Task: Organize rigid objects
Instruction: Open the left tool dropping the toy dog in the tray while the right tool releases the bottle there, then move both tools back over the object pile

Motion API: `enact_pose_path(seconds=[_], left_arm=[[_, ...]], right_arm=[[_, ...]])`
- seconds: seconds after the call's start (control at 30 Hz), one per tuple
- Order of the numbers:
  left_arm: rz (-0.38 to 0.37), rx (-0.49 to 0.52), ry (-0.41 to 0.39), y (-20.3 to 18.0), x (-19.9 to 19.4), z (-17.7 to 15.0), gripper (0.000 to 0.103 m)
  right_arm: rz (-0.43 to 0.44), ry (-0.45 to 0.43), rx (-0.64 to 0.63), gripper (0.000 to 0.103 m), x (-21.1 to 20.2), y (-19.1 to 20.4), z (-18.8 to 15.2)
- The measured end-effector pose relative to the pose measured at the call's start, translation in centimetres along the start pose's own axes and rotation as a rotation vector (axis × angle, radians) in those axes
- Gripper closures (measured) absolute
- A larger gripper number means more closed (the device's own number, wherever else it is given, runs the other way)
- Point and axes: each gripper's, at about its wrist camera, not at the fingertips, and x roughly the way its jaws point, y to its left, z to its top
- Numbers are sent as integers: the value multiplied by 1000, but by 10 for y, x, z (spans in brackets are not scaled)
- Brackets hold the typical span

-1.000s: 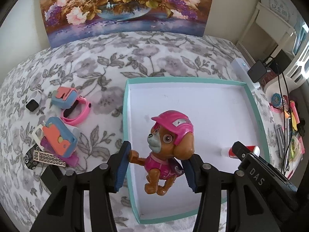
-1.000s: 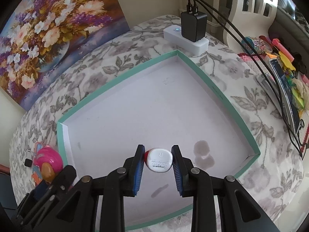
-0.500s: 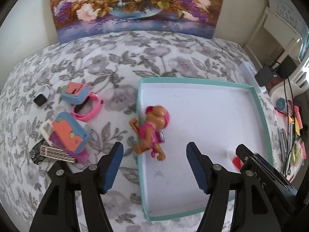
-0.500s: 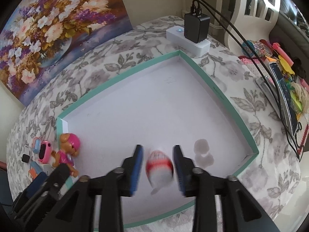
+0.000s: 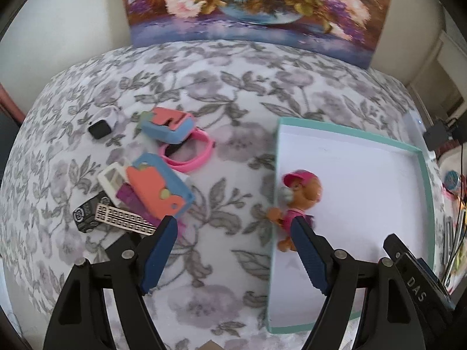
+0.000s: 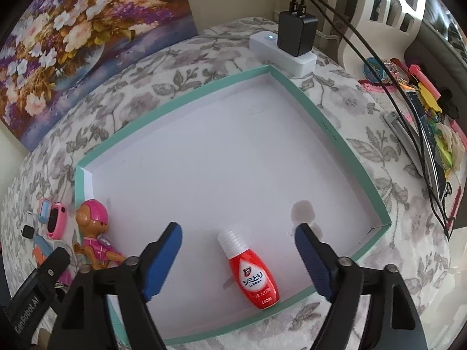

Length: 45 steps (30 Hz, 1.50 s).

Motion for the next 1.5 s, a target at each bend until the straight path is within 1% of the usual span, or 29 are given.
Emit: enact_pose_path(seconds=[0.03,0.1,0.13,0.27,0.5,0.6,0.77,0.93,1.0,1.1,1.2,1.3,1.4,1.5], left_arm=[[5,-8,-8,4,-1,1,22],[15,-20,-18,10,-2,2,10],[26,-28,-23,15,-3,3,5],[28,-58,-29,29,-9,6,5],[54,-112,-76,59,-28,12,5],[61,-137,-96,74,-39,13,5],[85,-160,-129,97,-55,15,5],[78,-212,-157,127,-68,16,5],[94,-227,-173,138,-74,16,5],[145,-225,-198,152,-83,17,5],[169,-219,-202,162,-86,16,5],[150,-229,-195,172,-84,15,5],[138,-236,-177,178,-79,15,5],[135,-251,-150,184,-71,15,5]], right_arm=[[-1,-2,-3,12,0,1,0],[-3,-6,-10,2,-1,4,-2],[1,-8,-17,1,-1,6,-3],[3,-8,-45,0,-1,14,-6],[28,2,-88,0,-4,27,-12],[35,-14,-91,0,-12,30,-13],[69,-67,-111,0,-35,41,-14],[110,-124,-145,0,-66,61,-15],[122,-138,-164,0,-80,72,-14],[131,-165,-197,0,-100,89,-11],[150,-184,-229,0,-114,109,-11],[195,-187,-255,0,-121,130,-13],[226,-171,-259,0,-118,147,-18],[230,-143,-284,0,-106,162,-25]])
